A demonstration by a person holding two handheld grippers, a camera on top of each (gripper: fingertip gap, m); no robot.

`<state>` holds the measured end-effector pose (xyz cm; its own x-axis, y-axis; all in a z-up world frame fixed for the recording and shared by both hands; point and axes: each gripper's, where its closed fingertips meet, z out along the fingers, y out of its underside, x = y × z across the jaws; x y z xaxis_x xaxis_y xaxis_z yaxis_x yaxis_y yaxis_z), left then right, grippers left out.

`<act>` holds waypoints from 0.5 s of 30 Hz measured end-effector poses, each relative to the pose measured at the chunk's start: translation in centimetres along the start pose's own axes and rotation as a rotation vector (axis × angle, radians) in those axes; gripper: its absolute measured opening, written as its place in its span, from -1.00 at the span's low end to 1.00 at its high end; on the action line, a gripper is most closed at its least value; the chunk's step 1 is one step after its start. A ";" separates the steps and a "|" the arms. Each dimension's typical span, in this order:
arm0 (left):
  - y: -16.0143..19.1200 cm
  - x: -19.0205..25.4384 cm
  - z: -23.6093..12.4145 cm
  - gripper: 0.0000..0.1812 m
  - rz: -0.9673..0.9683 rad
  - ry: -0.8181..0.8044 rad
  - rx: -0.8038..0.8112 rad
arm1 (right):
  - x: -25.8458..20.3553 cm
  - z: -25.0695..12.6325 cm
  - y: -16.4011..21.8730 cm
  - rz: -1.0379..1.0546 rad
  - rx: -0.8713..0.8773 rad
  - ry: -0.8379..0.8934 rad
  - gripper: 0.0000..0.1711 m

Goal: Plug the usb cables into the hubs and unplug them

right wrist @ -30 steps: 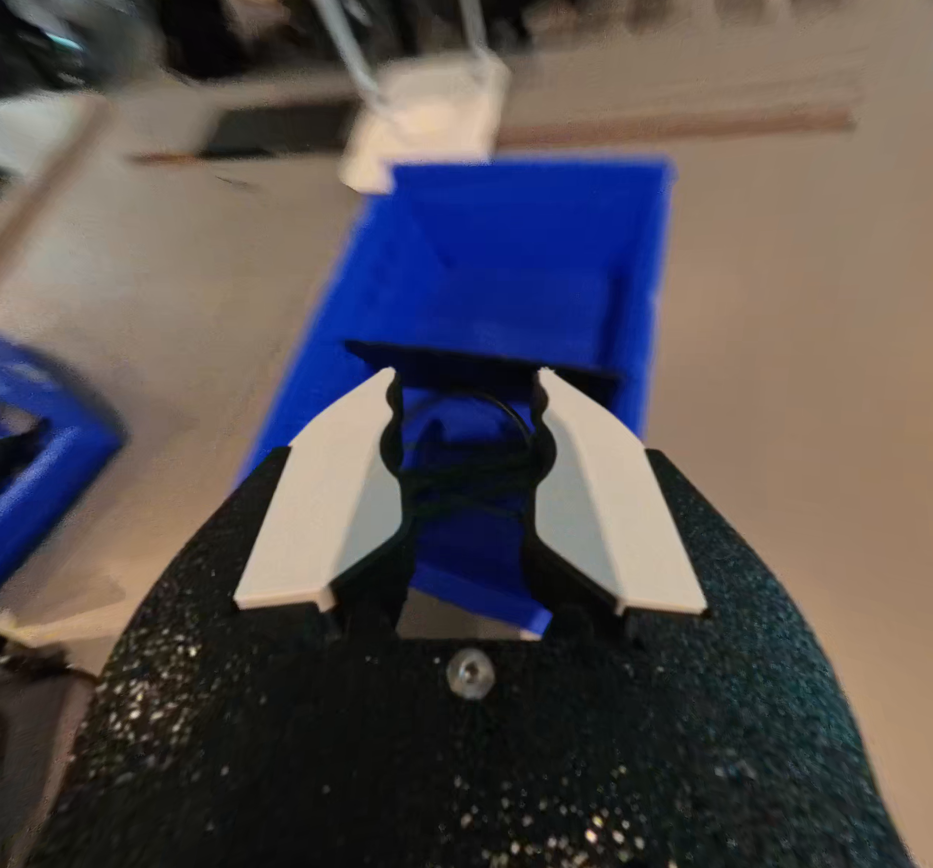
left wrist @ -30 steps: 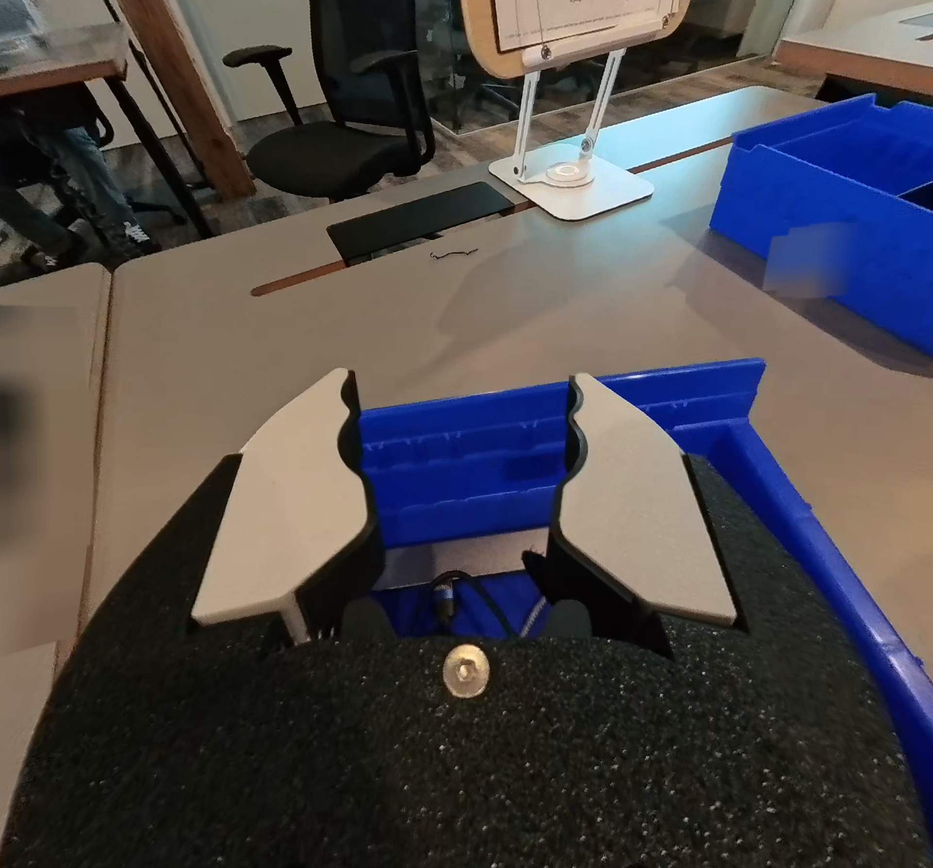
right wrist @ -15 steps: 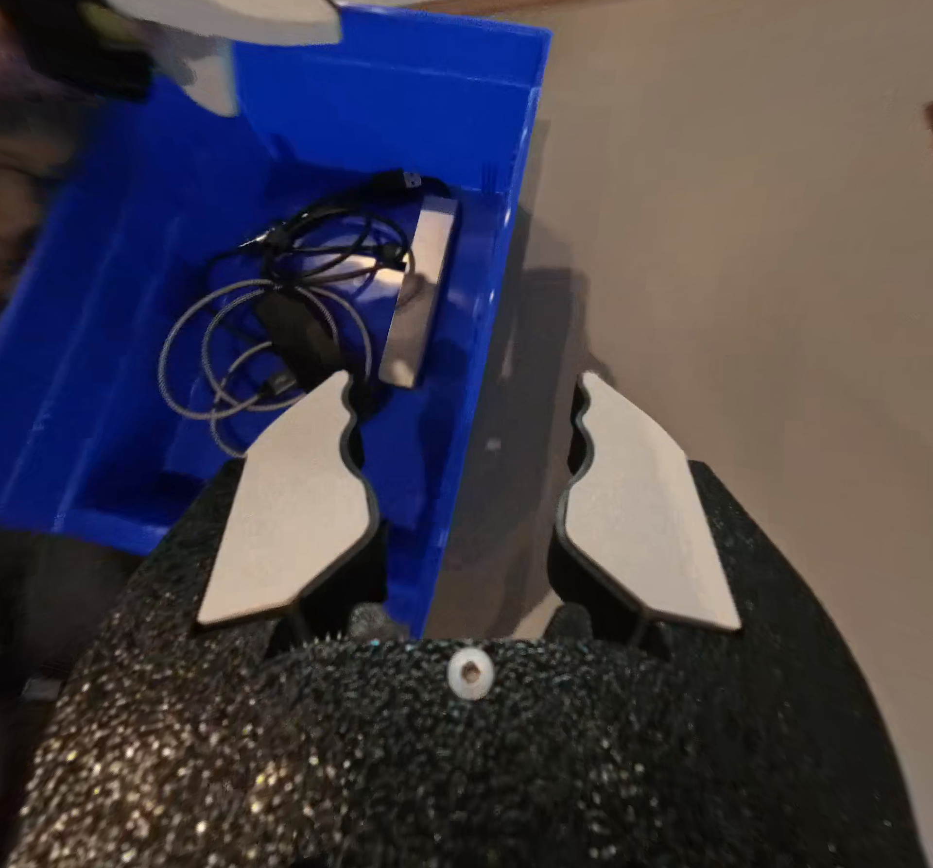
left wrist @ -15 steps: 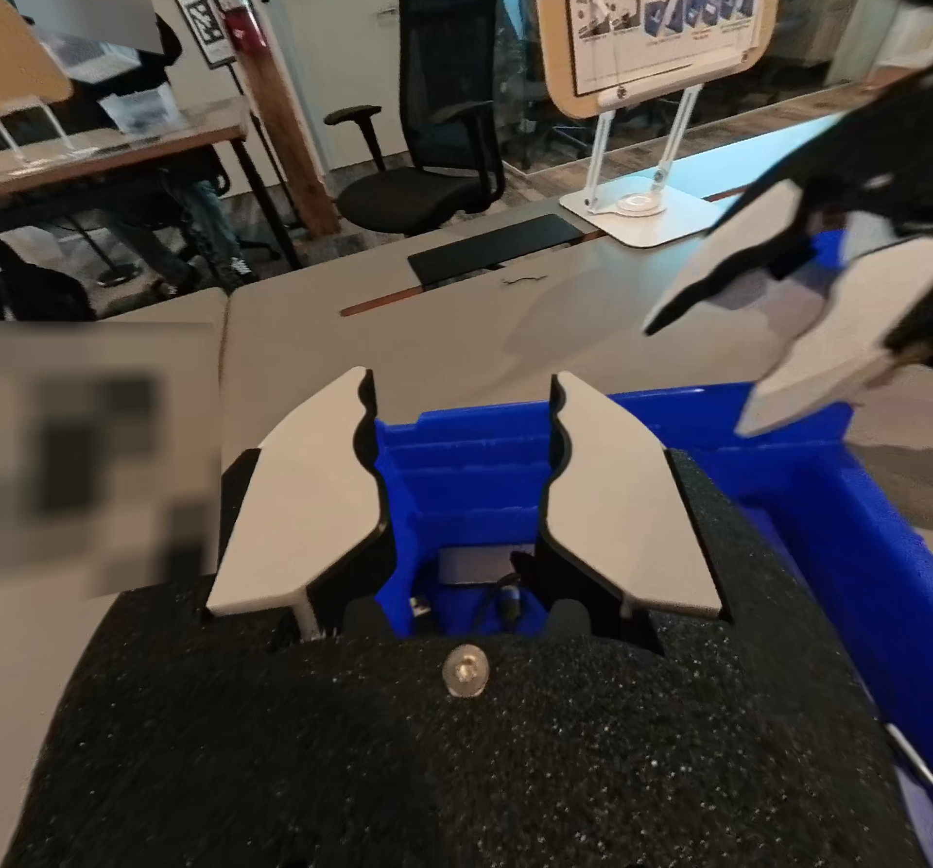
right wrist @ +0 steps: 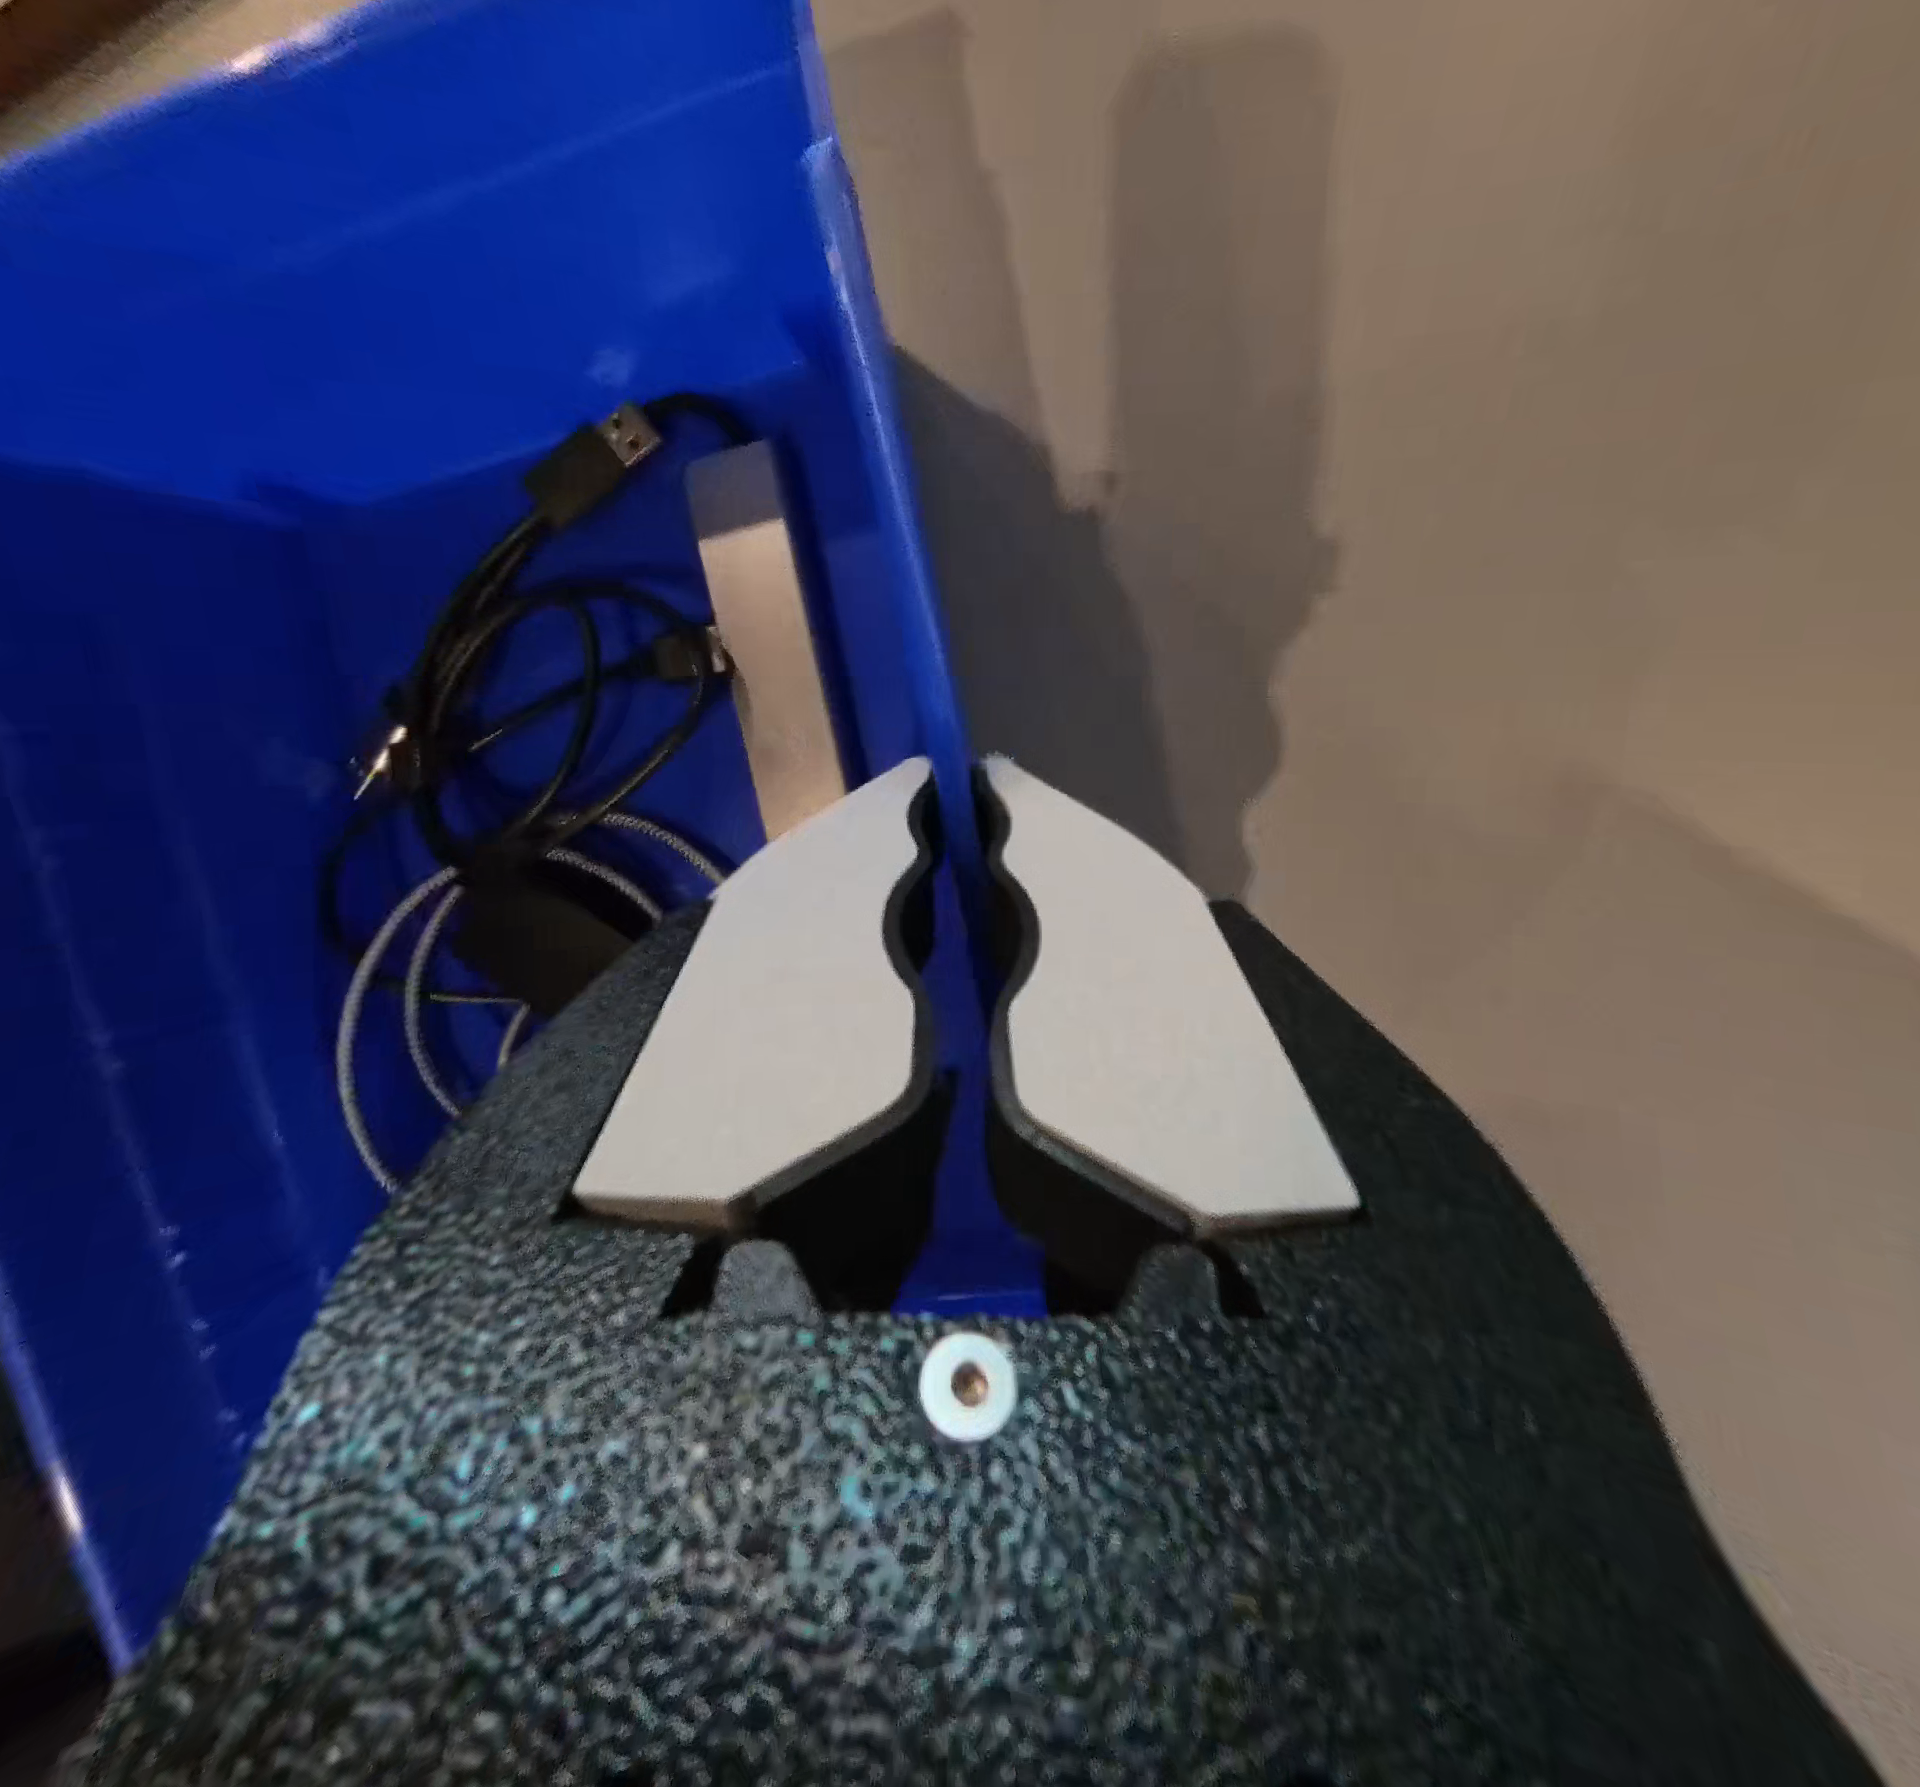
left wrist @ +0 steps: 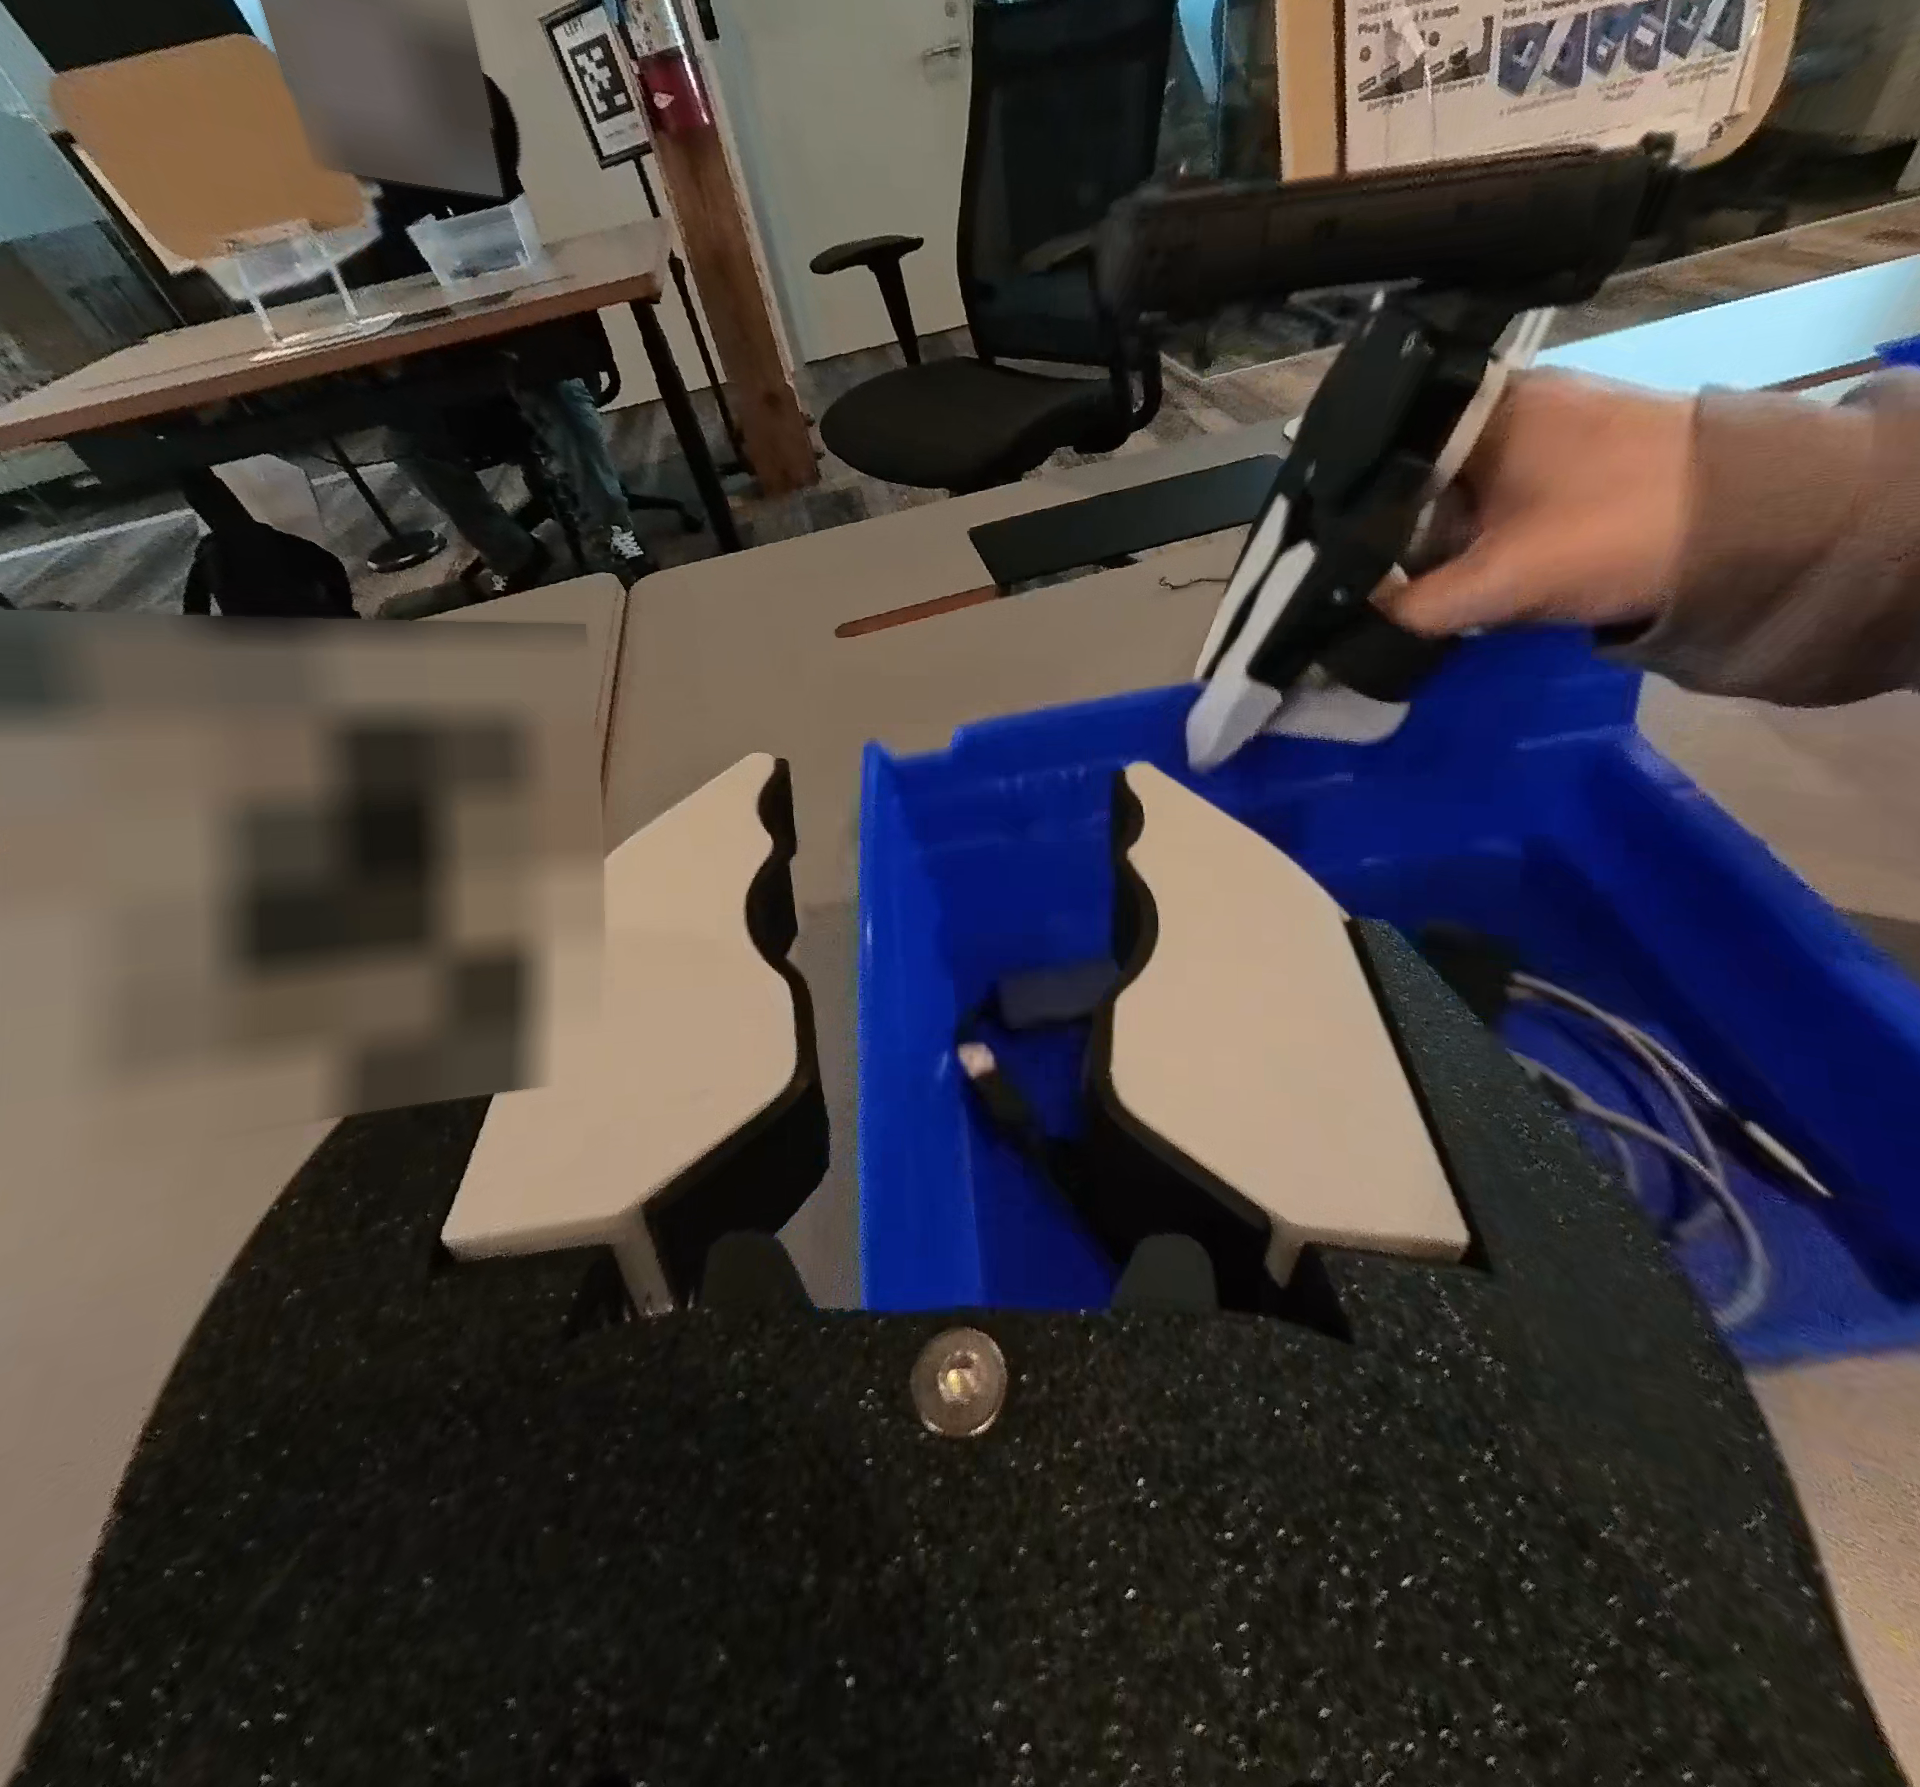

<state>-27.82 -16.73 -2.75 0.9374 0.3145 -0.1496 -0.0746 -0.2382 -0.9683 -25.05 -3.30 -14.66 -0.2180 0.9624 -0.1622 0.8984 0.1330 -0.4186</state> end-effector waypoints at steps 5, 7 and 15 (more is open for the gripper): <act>0.2 0.3 0.4 -0.36 -0.006 0.019 -0.010 | 6.8 -2.4 2.2 0.226 0.068 0.154 -0.97; 0.2 0.7 0.5 -0.37 -0.007 0.031 -0.011 | 9.3 -3.6 4.0 0.358 0.109 0.186 -0.97; 0.5 2.4 1.5 -0.36 0.021 0.080 -0.046 | 6.1 -10.2 8.8 0.463 0.483 -0.282 -0.51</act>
<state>-26.17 -14.71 -3.87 0.9602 0.2347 -0.1517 -0.0808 -0.2866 -0.9546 -14.57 6.13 -10.17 -0.0048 0.7883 -0.6152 0.6680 -0.4553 -0.5887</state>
